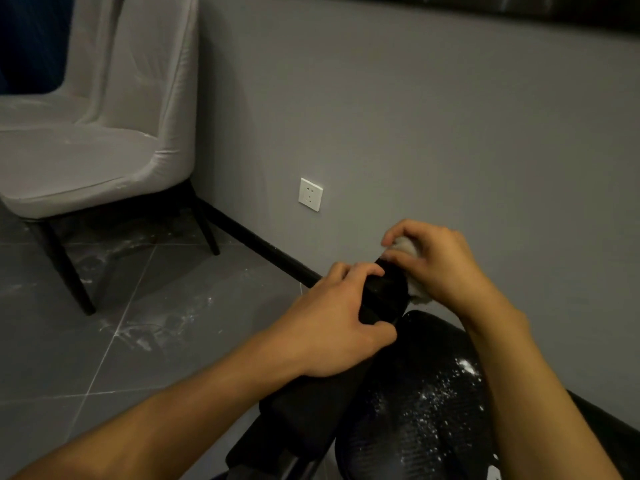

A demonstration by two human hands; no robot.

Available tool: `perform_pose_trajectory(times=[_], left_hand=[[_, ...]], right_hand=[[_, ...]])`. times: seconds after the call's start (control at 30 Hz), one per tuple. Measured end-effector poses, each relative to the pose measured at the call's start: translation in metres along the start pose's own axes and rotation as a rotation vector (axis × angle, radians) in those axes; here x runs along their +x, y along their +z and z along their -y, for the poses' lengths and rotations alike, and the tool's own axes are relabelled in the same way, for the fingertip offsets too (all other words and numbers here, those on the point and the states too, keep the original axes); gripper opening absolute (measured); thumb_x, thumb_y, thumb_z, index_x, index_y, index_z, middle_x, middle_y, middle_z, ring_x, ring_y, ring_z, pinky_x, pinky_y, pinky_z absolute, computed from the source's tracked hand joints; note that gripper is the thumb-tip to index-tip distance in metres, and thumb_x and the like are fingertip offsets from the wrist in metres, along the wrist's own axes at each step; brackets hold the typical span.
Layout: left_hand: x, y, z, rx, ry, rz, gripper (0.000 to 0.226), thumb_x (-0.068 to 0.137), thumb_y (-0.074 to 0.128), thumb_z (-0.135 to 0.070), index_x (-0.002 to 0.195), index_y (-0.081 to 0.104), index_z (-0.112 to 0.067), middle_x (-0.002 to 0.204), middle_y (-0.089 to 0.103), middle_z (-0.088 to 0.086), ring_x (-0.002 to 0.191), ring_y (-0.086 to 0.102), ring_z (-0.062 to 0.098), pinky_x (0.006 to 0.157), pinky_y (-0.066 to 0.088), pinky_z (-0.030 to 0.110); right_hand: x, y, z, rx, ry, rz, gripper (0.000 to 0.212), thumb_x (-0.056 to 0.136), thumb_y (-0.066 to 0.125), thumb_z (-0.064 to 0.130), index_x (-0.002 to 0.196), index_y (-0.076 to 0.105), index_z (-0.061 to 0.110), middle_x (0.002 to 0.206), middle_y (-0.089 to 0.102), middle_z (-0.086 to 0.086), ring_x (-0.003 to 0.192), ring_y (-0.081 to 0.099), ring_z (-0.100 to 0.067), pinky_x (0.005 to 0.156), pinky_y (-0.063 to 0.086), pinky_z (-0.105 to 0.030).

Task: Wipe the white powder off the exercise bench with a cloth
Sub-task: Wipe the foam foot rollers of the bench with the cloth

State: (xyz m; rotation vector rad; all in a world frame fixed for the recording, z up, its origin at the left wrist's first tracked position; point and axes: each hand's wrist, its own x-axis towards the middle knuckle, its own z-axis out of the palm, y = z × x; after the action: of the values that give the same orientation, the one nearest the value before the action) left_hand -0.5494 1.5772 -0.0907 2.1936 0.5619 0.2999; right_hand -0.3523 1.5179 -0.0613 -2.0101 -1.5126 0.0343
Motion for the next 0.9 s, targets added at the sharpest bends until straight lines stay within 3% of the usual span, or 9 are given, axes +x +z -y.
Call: perform_pose_trajectory(times=[0.07, 0.13, 0.2, 0.27, 0.37, 0.43, 0.57, 0.73, 0.9], left_hand=[[-0.001, -0.001, -0.001, -0.008, 0.0, 0.009, 0.08, 0.066, 0.055, -0.064, 0.14, 0.03, -0.049, 0.131, 0.037, -0.016, 0.114, 0.053, 0.011, 0.095, 0.053, 0.037], [-0.002, -0.002, -0.002, -0.01, 0.003, 0.018, 0.078, 0.069, 0.057, -0.062, 0.14, 0.03, -0.049, 0.13, 0.037, -0.016, 0.111, 0.054, 0.011, 0.092, 0.055, 0.038], [-0.001, -0.003, -0.002, -0.008, 0.002, 0.03, 0.077, 0.07, 0.057, -0.061, 0.14, 0.029, -0.05, 0.129, 0.037, -0.016, 0.108, 0.055, 0.011, 0.091, 0.056, 0.038], [-0.002, -0.002, -0.002, -0.007, 0.0, 0.031, 0.078, 0.068, 0.056, -0.063, 0.14, 0.029, -0.05, 0.129, 0.037, -0.017, 0.11, 0.054, 0.011, 0.092, 0.055, 0.038], [-0.003, -0.002, -0.001, -0.003, 0.006, 0.017, 0.079, 0.066, 0.054, -0.064, 0.14, 0.028, -0.05, 0.129, 0.036, -0.017, 0.112, 0.053, 0.011, 0.094, 0.054, 0.038], [-0.002, -0.001, -0.001, -0.011, 0.002, 0.016, 0.08, 0.065, 0.054, -0.064, 0.14, 0.028, -0.05, 0.129, 0.035, -0.017, 0.111, 0.054, 0.011, 0.093, 0.055, 0.037], [0.0, 0.0, 0.0, -0.005, 0.002, 0.014, 0.081, 0.064, 0.053, -0.066, 0.139, 0.028, -0.051, 0.129, 0.035, -0.016, 0.11, 0.054, 0.013, 0.092, 0.055, 0.038], [0.0, -0.001, -0.002, -0.012, -0.01, 0.018, 0.081, 0.063, 0.052, -0.067, 0.139, 0.029, -0.052, 0.13, 0.036, -0.017, 0.114, 0.052, 0.011, 0.097, 0.052, 0.037], [-0.002, 0.0, -0.001, -0.007, -0.013, 0.008, 0.081, 0.063, 0.052, -0.066, 0.139, 0.029, -0.051, 0.131, 0.036, -0.015, 0.116, 0.052, 0.013, 0.098, 0.052, 0.038]], right_hand=[[0.012, 0.006, -0.013, -0.041, 0.079, -0.156, 0.013, 0.091, 0.071, 0.02, 0.1, 0.067, 0.027, 0.104, 0.066, 0.0, 0.102, 0.061, -0.02, 0.081, 0.04, -0.021], [0.021, 0.009, -0.02, 0.018, 0.187, -0.259, 0.027, 0.091, 0.071, 0.025, 0.117, 0.063, 0.024, 0.122, 0.056, -0.005, 0.116, 0.054, -0.022, 0.091, 0.039, -0.028], [0.024, 0.01, -0.026, 0.043, 0.303, -0.338, 0.042, 0.087, 0.075, 0.037, 0.124, 0.058, 0.029, 0.126, 0.044, -0.004, 0.112, 0.051, -0.021, 0.091, 0.044, -0.035], [0.021, 0.013, -0.027, -0.052, 0.337, -0.402, 0.04, 0.084, 0.075, 0.048, 0.114, 0.061, 0.027, 0.117, 0.041, -0.001, 0.104, 0.053, -0.025, 0.086, 0.049, -0.039], [0.006, 0.021, -0.026, -0.042, 0.23, -0.332, 0.03, 0.092, 0.066, 0.047, 0.106, 0.069, 0.021, 0.11, 0.051, -0.002, 0.103, 0.055, -0.026, 0.083, 0.049, -0.032], [-0.006, 0.019, -0.026, -0.024, 0.139, -0.282, 0.024, 0.096, 0.063, 0.037, 0.111, 0.071, 0.02, 0.109, 0.055, 0.0, 0.101, 0.057, -0.019, 0.078, 0.041, -0.015], [-0.015, 0.007, -0.021, -0.119, -0.148, -0.165, 0.011, 0.095, 0.065, 0.019, 0.103, 0.073, 0.02, 0.099, 0.059, 0.005, 0.09, 0.055, -0.007, 0.077, 0.035, -0.006], [0.028, 0.003, -0.036, -0.207, 0.138, -0.172, 0.019, 0.101, 0.055, 0.016, 0.108, 0.072, 0.012, 0.108, 0.059, -0.011, 0.1, 0.059, -0.031, 0.077, 0.033, -0.021], [-0.004, 0.013, -0.017, -0.175, -0.054, -0.15, 0.014, 0.099, 0.058, 0.016, 0.104, 0.072, 0.013, 0.102, 0.057, -0.006, 0.088, 0.057, -0.02, 0.079, 0.041, -0.025]])
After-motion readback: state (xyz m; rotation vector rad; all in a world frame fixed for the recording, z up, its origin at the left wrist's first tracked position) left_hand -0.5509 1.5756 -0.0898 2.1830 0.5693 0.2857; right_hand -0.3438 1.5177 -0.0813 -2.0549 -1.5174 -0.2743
